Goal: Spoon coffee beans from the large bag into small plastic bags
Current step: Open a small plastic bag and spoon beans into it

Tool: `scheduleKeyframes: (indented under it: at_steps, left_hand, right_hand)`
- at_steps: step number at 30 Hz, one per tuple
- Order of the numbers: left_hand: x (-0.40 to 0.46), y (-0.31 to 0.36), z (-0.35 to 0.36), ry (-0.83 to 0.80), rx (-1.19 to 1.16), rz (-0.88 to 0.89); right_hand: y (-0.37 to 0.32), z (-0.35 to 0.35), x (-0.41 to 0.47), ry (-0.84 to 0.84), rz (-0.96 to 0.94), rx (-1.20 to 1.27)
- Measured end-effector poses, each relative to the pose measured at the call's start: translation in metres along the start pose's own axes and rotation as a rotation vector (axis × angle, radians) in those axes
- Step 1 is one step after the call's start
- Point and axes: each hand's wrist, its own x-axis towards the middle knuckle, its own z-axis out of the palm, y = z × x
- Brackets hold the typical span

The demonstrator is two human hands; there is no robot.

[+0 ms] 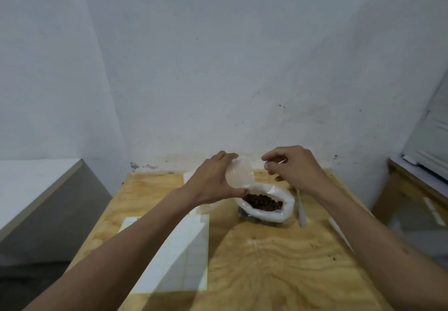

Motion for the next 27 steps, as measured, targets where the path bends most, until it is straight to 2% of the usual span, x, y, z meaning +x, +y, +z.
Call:
scheduleKeyframes:
  at_steps: [6, 9, 12, 20, 24, 27]
  left_hand:
    - [0.003, 0.011, 0.010, 0.003, 0.064, 0.023]
    - [0.006, 0.022, 0.014, -0.003, 0.078, 0.043]
    - [0.007, 0.031, 0.018, -0.011, 0.099, 0.063]
    - [0.002, 0.027, 0.018, -0.041, 0.139, 0.062]
    - [-0.001, 0.017, 0.013, -0.044, 0.149, 0.033]
    - [-0.001, 0.011, 0.014, -0.048, 0.161, 0.023]
  right_hand:
    - [0.058, -0.035, -0.008, 0.067, 0.247, -0.392]
    - [0.080, -0.030, -0.020, 0.033, 0.375, -0.499]
    - [0.090, -0.014, -0.028, -0.007, 0.422, -0.566]
    - [0.087, 0.008, -0.026, -0.004, 0.441, -0.643]
    - [0.084, -0.007, -0.021, 0.148, 0.409, -0.538]
    - [0.071, -0.025, -0.019, 0.327, 0.323, -0.310]
